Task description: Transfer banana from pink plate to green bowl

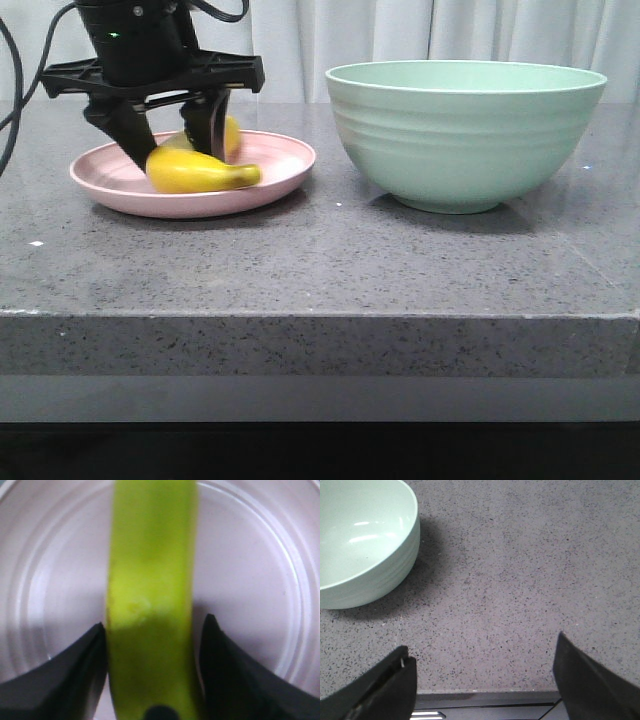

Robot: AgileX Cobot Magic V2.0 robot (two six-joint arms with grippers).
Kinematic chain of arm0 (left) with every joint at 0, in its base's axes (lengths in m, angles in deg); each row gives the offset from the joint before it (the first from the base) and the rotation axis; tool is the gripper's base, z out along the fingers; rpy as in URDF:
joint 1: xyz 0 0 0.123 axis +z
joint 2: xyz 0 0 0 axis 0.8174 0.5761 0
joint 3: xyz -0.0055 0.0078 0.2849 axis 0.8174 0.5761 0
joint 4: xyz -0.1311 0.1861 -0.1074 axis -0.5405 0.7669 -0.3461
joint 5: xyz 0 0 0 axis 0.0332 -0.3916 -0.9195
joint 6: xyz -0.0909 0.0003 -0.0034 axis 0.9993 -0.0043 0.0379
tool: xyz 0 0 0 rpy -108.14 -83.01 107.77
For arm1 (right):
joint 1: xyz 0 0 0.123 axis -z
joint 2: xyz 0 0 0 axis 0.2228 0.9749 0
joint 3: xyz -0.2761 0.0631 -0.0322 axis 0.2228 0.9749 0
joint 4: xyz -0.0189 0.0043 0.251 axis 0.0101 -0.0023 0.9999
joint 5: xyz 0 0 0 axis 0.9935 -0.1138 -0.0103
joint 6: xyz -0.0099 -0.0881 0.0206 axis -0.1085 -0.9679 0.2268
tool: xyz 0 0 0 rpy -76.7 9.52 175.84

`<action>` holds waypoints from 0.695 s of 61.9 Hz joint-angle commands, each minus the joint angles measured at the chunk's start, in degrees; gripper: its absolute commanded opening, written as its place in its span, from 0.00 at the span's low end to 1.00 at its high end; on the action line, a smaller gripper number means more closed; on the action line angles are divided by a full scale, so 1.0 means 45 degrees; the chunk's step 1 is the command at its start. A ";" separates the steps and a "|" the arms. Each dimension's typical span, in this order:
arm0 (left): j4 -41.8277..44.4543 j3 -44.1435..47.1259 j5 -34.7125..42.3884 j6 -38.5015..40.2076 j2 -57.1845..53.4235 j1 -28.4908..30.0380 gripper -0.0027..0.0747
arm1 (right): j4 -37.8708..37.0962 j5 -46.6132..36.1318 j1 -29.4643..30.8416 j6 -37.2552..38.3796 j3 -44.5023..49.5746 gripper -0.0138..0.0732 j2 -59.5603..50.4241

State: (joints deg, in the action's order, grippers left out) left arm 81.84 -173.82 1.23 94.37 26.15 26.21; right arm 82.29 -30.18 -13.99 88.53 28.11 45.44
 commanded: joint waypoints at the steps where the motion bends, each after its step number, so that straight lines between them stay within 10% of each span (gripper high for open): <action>1: -0.0108 -0.0411 0.0398 0.0127 -0.0605 0.0025 0.33 | -0.0024 -0.0791 0.0071 -0.0109 -0.0430 0.82 0.0138; 43: -0.0195 -0.1207 -0.0133 -0.1513 -0.3523 0.0025 0.28 | -0.0024 -0.0843 0.0071 -0.0109 -0.0430 0.82 0.0138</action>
State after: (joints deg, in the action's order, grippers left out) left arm 81.37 -178.79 -2.08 89.24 17.58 26.21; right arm 82.34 -30.18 -13.99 88.53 28.11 45.44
